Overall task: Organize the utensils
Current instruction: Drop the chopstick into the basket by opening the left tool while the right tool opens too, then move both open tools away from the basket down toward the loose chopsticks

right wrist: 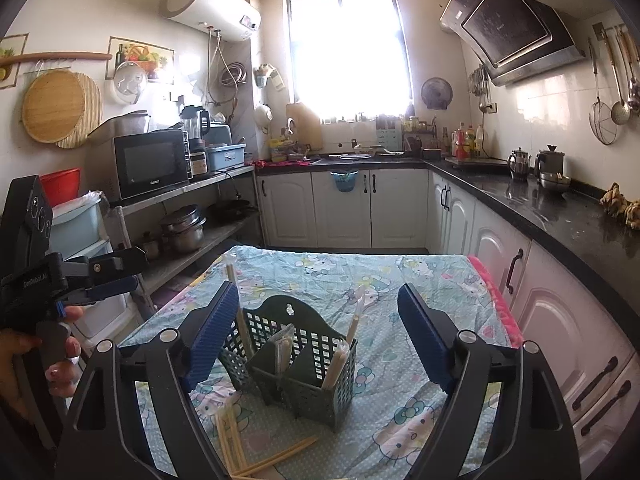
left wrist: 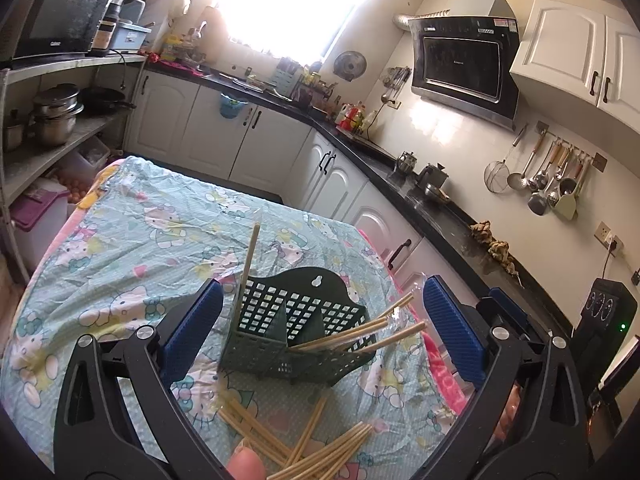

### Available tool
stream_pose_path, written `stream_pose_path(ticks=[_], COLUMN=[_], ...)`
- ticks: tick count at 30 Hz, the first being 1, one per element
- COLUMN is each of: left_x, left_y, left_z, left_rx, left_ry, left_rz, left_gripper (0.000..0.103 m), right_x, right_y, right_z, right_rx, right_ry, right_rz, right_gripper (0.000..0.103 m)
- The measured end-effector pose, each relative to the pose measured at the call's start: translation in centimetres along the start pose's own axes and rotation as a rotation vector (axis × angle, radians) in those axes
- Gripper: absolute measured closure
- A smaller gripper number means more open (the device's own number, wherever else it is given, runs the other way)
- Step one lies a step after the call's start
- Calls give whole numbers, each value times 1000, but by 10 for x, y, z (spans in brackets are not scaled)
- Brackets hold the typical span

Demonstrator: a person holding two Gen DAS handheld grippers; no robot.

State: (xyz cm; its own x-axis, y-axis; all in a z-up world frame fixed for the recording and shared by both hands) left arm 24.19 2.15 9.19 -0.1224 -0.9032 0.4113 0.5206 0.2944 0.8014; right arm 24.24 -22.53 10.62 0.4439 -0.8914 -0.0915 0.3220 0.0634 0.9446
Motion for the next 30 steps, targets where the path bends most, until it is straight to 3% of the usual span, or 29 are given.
stream_pose_path(ticks=[30], left_x=[-5], left_y=[-61], left_z=[25], left_rx=[-43], left_ry=[27], left_rz=[-20], left_gripper=[11], right_x=[-20], right_y=[-42], right_z=[28], right_rx=[-68], right_ry=[17], right_rz=[29], right_gripper=[23])
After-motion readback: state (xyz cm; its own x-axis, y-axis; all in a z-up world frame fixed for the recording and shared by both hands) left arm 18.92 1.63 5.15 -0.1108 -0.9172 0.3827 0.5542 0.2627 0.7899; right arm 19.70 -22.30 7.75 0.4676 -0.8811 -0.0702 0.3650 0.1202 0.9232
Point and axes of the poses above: each gripper's, at about its wrist camera, not at the fingertips, and z roughly against the way its jaws point, x to its right, y to its top, the point moved 5 cm from there along -z, roughly the way its jaws point, and after that the axes turned 5 degrees about y, right-handed, at the moved point
